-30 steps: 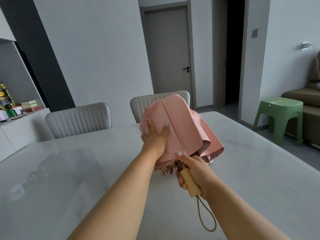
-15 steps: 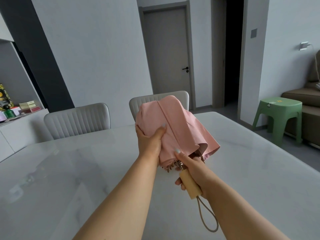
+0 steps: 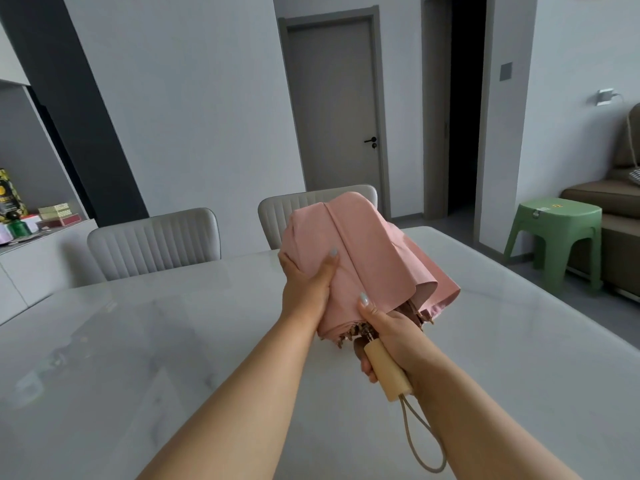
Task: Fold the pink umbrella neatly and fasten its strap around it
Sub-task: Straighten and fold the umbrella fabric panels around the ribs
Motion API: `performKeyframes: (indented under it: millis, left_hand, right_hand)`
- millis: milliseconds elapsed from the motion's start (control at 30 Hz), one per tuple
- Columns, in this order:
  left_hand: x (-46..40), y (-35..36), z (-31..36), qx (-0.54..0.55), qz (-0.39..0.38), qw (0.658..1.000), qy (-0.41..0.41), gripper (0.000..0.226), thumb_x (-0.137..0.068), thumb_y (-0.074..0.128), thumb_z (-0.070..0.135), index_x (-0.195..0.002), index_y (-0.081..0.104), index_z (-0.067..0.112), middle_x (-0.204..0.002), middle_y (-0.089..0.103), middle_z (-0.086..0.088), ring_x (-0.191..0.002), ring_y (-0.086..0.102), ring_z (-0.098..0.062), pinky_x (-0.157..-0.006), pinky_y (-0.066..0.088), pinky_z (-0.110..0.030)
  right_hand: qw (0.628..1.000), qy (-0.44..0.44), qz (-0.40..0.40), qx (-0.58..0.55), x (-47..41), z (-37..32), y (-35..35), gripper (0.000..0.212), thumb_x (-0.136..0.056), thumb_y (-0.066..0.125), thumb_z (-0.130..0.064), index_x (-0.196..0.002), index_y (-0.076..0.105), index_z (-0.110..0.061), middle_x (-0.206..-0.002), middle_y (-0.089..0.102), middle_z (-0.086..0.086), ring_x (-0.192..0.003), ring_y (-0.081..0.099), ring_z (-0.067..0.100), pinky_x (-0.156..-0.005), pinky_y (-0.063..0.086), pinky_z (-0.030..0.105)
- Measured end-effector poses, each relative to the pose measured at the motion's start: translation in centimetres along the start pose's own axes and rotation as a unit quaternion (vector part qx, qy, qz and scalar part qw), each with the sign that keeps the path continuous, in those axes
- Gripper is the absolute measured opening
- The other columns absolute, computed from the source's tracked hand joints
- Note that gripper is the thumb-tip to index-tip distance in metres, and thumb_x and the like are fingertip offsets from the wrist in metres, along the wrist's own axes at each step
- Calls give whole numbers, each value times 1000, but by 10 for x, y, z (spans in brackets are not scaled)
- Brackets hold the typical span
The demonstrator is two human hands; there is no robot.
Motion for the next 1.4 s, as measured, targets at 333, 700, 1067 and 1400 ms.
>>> performKeyframes:
  millis: [333, 700, 1067, 1400]
  left_hand:
    - [1, -23, 94, -192, 138, 938, 253, 65, -100, 46, 40, -153, 24, 9, -158, 29, -9, -146, 25, -22, -120, 23, -39]
    - [-38, 14, 126, -272, -53, 946, 171, 58, -100, 40, 49, -144, 41, 12, -149, 44, -4, -139, 39, -22, -105, 33, -33]
    - [-62, 9, 135, -337, -54, 932, 124, 38, -90, 59, 47, -74, 55, 13, -77, 51, 1, -85, 55, -26, -67, 39, -30]
    - [-73, 0, 131, -221, -123, 967, 35, 28, -90, 61, 46, -79, 69, 21, -87, 67, 4, -88, 63, -18, -79, 45, -31]
  right_hand:
    - [998, -39, 22, 52, 5, -5, 4, 48, -86, 61, -49, -98, 55, -3, -64, 56, 18, -42, 57, 20, -44, 51, 29]
    - [991, -60, 52, 110, -1, -2, 2, 49, -86, 66, -48, -110, 51, -7, -58, 58, 11, -43, 60, 19, -43, 50, 30]
    - [991, -45, 28, 120, -3, 1, 0, 60, -78, 69, -51, -104, 54, 1, -62, 62, 14, -46, 62, 18, -45, 54, 31]
    - [991, -36, 20, 126, -5, 4, 1, 68, -77, 73, -50, -111, 51, 5, -59, 62, 15, -45, 62, 22, -47, 54, 33]
Point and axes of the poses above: each hand's wrist, its own x-axis away from the middle knuckle, its own y-axis out of the palm, z = x × y, the point moved 4 cm from there along -x, towards the middle knuckle
